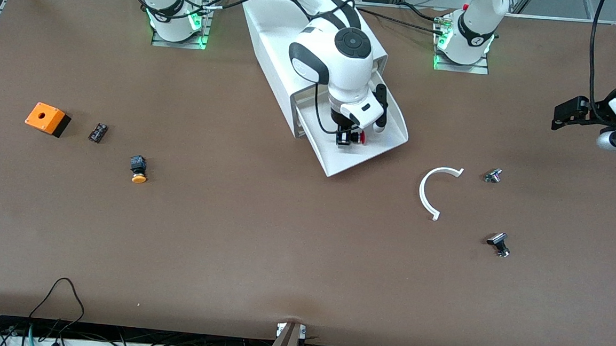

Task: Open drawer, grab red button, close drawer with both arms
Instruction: 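Lower the right gripper onto the red push button and close it, then lift the red button out of the drawer with the right gripper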

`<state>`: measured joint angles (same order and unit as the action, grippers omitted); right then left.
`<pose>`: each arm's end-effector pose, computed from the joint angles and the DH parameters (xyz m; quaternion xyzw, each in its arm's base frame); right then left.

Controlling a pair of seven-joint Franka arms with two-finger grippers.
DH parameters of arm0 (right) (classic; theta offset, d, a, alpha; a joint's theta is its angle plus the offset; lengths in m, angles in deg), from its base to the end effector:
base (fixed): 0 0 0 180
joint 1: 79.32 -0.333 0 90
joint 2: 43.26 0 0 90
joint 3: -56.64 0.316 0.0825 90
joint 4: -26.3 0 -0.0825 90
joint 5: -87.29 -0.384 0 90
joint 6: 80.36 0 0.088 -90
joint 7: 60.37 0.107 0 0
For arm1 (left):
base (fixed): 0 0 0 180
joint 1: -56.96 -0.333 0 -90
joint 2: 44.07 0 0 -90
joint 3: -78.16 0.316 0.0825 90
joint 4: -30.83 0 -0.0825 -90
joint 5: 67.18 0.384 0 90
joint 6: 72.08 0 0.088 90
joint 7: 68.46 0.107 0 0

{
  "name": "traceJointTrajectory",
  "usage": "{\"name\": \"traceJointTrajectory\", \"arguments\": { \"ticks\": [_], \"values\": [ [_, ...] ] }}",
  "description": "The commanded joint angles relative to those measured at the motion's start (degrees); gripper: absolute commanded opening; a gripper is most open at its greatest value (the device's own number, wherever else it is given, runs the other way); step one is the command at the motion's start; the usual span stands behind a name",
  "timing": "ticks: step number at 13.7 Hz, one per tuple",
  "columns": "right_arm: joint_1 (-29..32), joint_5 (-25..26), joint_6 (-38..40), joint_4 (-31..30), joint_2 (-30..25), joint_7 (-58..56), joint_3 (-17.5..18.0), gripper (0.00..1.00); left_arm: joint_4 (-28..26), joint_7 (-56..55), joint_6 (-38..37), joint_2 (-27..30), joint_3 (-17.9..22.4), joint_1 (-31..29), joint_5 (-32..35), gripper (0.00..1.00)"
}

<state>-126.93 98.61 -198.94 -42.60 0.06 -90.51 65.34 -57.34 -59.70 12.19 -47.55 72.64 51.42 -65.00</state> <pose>0.4583 0.6103 0.3451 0.7140 0.6965 0.0666 0.0242 0.5612 0.0062 0.5976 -0.9949 0.0755 0.0653 0.0111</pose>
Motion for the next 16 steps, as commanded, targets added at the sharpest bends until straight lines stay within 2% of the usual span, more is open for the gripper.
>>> {"name": "traceJointTrajectory", "arguments": {
  "ticks": [1,2,6,10,13,16],
  "values": [
    [-0.5,0.8,4.2,0.3,-4.2,1.3,-0.4,0.30,2.3,-0.4,-1.6,-1.2,0.0,0.2,-0.5,1.00],
    [-0.4,0.9,6.3,0.3,-6.1,1.6,-0.7,0.30,2.3,-0.5,-1.6,-1.3,0.0,0.2,-0.4,1.00],
    [-0.5,1.0,8.5,0.3,-13.4,1.5,-7.5,0.30,2.3,-0.4,-1.4,-2.1,0.1,0.3,-0.4,1.00],
    [-0.1,0.3,8.7,0.2,-15.4,1.3,-14.1,0.30,1.4,-0.4,-0.1,-4.2,0.0,0.3,0.5,1.00],
    [0.8,0.3,12.1,-0.4,-15.1,1.8,-18.8,0.30,-1.0,-0.3,0.5,-6.9,0.1,0.4,0.5,1.00],
    [5.3,-1.6,12.0,-1.7,-14.2,2.5,-19.3,0.30,-0.9,-0.2,0.8,-7.9,0.3,0.5,0.7,1.00]
  ]
}}
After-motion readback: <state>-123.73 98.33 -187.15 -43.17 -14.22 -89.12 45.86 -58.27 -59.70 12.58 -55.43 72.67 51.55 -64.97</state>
